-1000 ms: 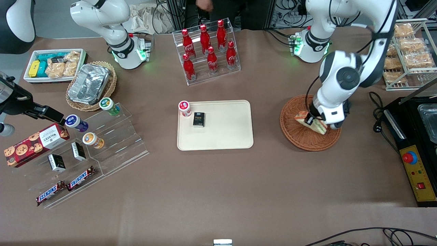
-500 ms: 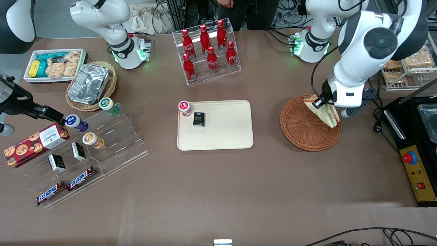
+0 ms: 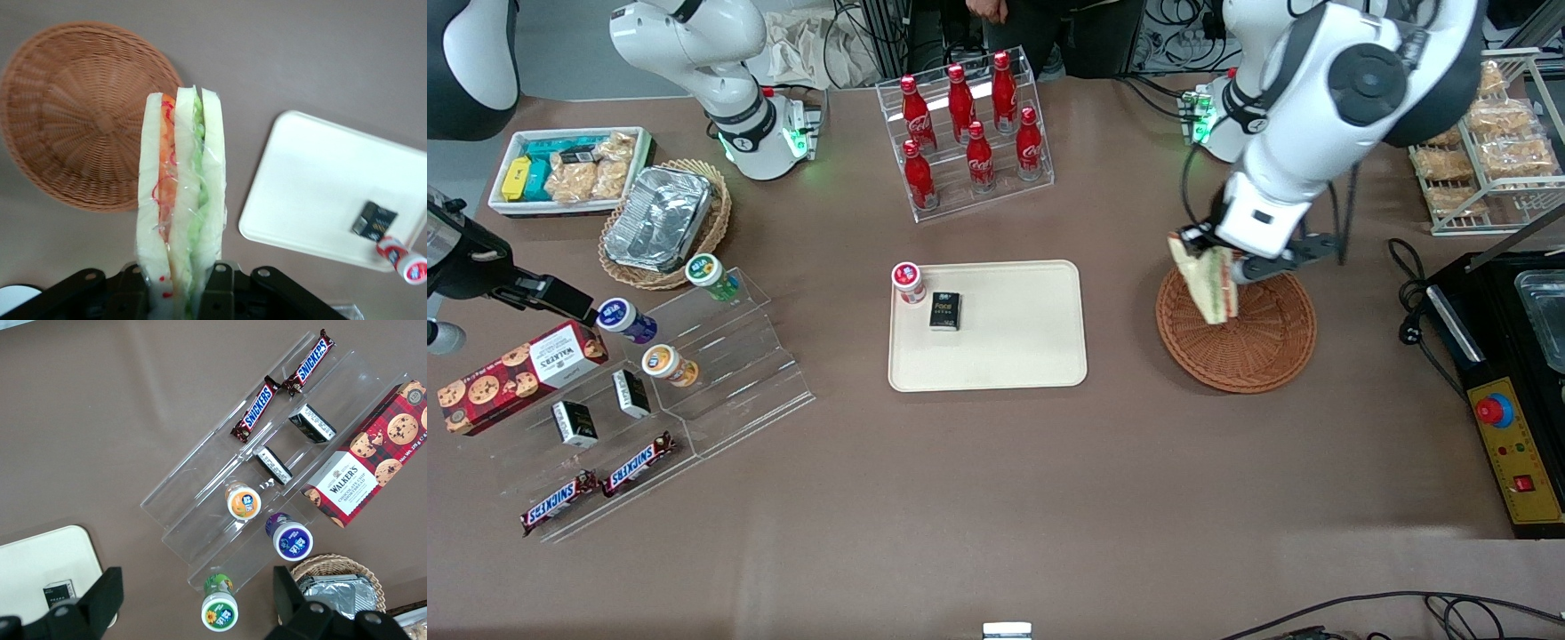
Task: Place sandwich from basket to tray
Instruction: 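Lift the sandwich out of the basket toward the white tray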
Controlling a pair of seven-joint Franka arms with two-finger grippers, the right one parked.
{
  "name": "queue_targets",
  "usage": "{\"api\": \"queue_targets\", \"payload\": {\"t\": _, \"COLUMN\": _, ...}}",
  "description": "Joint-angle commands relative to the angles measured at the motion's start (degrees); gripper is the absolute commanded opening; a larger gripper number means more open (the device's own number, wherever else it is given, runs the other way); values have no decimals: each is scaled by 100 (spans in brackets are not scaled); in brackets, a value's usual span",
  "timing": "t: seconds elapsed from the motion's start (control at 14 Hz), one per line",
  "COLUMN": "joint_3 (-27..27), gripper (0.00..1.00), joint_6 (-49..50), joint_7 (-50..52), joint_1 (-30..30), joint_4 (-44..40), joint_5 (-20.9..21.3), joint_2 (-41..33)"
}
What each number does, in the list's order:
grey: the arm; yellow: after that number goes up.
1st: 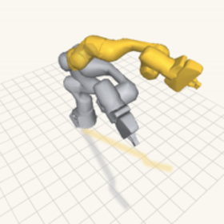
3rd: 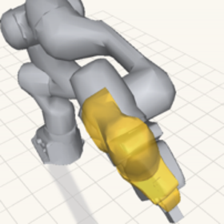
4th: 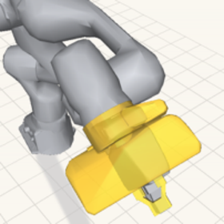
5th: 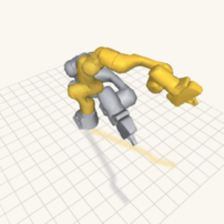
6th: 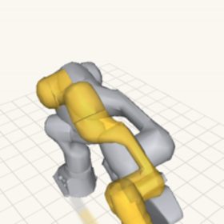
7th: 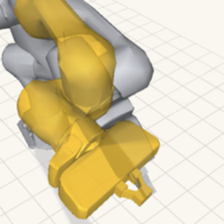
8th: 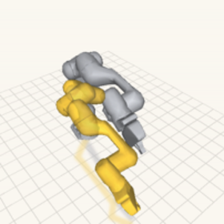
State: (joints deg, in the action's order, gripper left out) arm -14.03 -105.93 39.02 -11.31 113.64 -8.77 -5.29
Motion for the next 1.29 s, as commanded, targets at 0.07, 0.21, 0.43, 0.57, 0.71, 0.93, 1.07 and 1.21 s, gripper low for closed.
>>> {"api": "queue_targets", "payload": {"t": 0.07, "joint_3": -486, "gripper": 0, "joint_6": -181, "joint_7": -998, "joint_1": -64, "joint_4": -448, "joint_5": -28, "joint_2": 406}}
{"api": "queue_targets", "payload": {"t": 0.21, "joint_3": -513, "gripper": 0, "joint_6": -498, "joint_7": -1325, "joint_1": -335, "joint_4": -386, "joint_5": 33, "joint_2": 450}}
{"api": "queue_targets", "payload": {"t": 0.43, "joint_3": -522, "gripper": 0, "joint_6": -709, "joint_7": -1564, "joint_1": -801, "joint_4": -395, "joint_5": 602, "joint_2": 660}}
{"api": "queue_targets", "payload": {"t": 0.57, "joint_3": -513, "gripper": 0, "joint_6": -753, "joint_7": -1441, "joint_1": -1101, "joint_4": -395, "joint_5": 771, "joint_2": 950}}
{"api": "queue_targets", "payload": {"t": 0.71, "joint_3": -513, "gripper": 0, "joint_6": -981, "joint_7": -1230, "joint_1": -1137, "joint_4": -369, "joint_5": 807, "joint_2": 1283}}
{"api": "queue_targets", "payload": {"t": 0.93, "joint_3": -522, "gripper": 0, "joint_6": -1385, "joint_7": -1178, "joint_1": -1189, "joint_4": -307, "joint_5": 754, "joint_2": 1863}}
{"api": "queue_targets", "payload": {"t": 1.07, "joint_3": -513, "gripper": 0, "joint_6": -1771, "joint_7": -601, "joint_1": -1312, "joint_4": -176, "joint_5": 797, "joint_2": 2171}}
{"api": "queue_targets", "payload": {"t": 1.21, "joint_3": -504, "gripper": 0, "joint_6": -2350, "joint_7": -185, "joint_1": -1348, "joint_4": 96, "joint_5": 833, "joint_2": 2392}}
